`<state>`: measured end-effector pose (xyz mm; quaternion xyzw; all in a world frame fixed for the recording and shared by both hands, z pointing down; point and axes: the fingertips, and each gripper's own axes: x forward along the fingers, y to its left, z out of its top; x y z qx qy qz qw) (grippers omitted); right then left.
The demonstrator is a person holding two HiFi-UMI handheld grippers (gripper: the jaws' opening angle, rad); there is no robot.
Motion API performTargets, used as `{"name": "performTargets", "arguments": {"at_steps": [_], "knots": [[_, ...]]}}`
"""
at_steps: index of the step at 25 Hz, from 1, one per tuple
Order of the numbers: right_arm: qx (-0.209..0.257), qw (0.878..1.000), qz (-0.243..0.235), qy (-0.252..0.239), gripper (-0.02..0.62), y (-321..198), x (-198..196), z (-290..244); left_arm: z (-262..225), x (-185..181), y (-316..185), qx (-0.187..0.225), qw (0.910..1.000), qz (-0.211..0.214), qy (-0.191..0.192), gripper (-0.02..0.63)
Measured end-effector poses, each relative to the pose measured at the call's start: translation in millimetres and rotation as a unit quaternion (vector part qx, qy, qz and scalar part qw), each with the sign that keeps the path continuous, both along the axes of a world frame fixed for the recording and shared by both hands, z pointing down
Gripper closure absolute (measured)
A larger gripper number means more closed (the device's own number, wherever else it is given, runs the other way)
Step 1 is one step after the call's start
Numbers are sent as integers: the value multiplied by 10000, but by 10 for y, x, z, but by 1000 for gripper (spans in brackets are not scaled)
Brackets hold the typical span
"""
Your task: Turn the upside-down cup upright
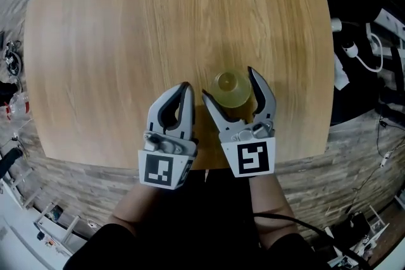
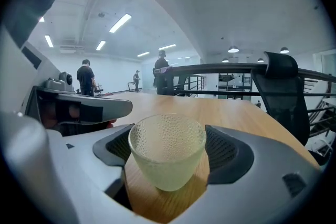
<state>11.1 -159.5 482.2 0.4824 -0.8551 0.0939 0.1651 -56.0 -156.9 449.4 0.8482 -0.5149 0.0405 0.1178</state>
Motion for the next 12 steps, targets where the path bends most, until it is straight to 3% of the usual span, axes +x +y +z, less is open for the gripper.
{"name": "performTargets", "arguments": {"at_steps": [8,12], "knots": [[113,9998,128,-50,241,-142,-12,-15,15,-2,-136,-39,9998,147,-143,598],[164,9976,372,-560,241,-222,135,-244,39,-6,-192,56,9993,335,177,598]]}}
